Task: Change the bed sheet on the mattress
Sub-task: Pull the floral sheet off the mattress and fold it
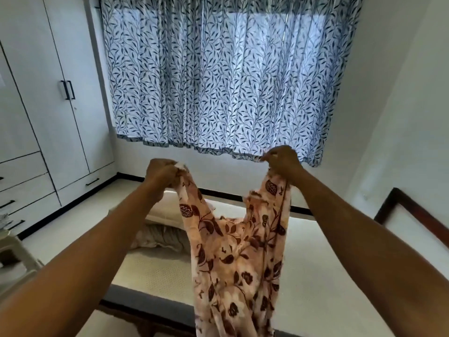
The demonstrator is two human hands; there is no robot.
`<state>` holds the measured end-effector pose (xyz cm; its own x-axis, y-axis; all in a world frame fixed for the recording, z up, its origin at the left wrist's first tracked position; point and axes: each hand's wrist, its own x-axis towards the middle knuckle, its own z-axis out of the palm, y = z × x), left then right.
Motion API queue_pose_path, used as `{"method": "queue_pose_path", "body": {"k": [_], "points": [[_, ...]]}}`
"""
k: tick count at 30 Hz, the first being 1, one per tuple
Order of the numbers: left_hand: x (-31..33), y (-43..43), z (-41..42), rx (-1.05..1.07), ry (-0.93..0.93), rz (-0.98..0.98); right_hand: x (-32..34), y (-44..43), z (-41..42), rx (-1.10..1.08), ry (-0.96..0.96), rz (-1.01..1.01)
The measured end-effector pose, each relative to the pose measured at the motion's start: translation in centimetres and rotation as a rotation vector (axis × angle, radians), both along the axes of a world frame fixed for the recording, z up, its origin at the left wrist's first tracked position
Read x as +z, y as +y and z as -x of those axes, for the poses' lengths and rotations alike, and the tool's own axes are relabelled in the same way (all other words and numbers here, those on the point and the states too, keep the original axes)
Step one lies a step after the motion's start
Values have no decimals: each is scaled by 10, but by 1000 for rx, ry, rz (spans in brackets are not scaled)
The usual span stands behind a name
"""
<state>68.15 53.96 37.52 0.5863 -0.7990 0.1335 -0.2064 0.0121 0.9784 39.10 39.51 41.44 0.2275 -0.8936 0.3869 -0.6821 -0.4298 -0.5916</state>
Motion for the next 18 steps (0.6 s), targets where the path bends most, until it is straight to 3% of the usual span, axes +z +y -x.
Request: {"method": "queue_pose_path", "body": {"k": [7,11,14,18], "points": [[32,1,56,-711,-166,176,46,50,-48,414,-408,-137],[28,-3,89,-688,-83,243,48,68,-55,509,-443,-92],[29,-3,84,-593,-55,207,35,65,-28,548,-339,-108],[32,2,70,-592,-72,165,17,49,19,572,85,-302]]}}
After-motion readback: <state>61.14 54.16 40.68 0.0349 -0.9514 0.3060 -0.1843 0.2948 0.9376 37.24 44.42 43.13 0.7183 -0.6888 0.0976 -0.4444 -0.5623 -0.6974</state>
